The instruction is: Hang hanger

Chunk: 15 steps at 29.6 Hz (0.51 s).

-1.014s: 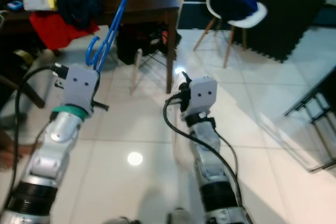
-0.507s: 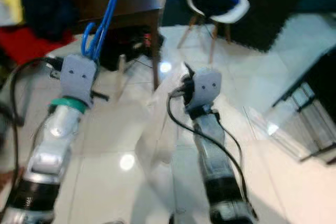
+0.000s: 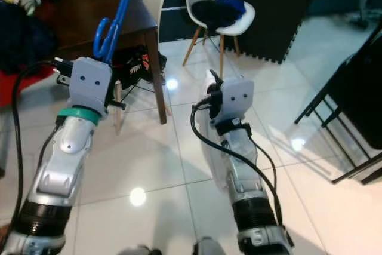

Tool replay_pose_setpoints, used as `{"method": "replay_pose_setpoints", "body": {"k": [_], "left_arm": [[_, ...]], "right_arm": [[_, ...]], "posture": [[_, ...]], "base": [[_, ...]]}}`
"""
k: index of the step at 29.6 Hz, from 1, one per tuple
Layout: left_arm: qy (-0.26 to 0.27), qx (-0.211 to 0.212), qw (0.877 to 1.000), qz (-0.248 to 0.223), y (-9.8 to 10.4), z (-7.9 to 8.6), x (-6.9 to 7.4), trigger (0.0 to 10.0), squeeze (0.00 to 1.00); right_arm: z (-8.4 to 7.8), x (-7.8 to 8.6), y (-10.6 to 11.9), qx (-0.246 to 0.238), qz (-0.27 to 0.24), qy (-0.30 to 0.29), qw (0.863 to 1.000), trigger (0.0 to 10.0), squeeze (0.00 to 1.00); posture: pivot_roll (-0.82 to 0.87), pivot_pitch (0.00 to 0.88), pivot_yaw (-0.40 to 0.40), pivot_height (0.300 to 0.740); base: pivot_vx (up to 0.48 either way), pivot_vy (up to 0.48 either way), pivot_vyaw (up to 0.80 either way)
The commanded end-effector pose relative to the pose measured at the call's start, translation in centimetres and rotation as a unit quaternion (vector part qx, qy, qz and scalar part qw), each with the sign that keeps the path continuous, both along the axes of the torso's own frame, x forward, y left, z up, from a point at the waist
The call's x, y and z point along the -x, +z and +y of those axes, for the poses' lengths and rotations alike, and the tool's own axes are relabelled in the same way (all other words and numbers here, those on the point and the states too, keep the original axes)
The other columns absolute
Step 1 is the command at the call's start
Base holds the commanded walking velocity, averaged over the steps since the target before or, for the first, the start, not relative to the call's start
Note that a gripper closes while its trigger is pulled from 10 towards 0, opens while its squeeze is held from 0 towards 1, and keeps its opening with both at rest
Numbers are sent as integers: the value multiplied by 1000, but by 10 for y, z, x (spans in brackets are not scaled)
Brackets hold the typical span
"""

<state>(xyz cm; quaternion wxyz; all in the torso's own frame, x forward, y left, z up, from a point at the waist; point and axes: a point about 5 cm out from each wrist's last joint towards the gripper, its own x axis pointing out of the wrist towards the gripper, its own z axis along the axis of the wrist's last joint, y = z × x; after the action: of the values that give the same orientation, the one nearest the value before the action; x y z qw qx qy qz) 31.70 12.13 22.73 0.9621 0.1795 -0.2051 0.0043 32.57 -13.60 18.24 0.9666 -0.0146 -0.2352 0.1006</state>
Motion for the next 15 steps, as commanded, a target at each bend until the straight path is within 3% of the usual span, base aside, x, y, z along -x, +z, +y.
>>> {"method": "replay_pose_setpoints", "body": {"k": [1,2,7,15], "left_arm": [[17,1,1000,-5,3,6,0,10000,0],[24,24,999,16,2,7,-1,10000,0],[33,7,999,32,0,7,0,10000,0],[33,3,999,18,2,5,3,10000,0]], "right_arm": [[10,0,10,-6,-21,22,1000,10000,0],[11,-1,13,-4,-25,27,999,10000,0],[12,-1,16,-3,-29,32,999,10000,0],[13,0,21,-7,-37,39,999,10000,0]], "posture": [[17,0,72,740],[17,0,72,740],[17,0,70,740],[20,0,67,740]], "base": [[244,0,0],[0,0,0],[0,0,0],[0,0,0]]}}
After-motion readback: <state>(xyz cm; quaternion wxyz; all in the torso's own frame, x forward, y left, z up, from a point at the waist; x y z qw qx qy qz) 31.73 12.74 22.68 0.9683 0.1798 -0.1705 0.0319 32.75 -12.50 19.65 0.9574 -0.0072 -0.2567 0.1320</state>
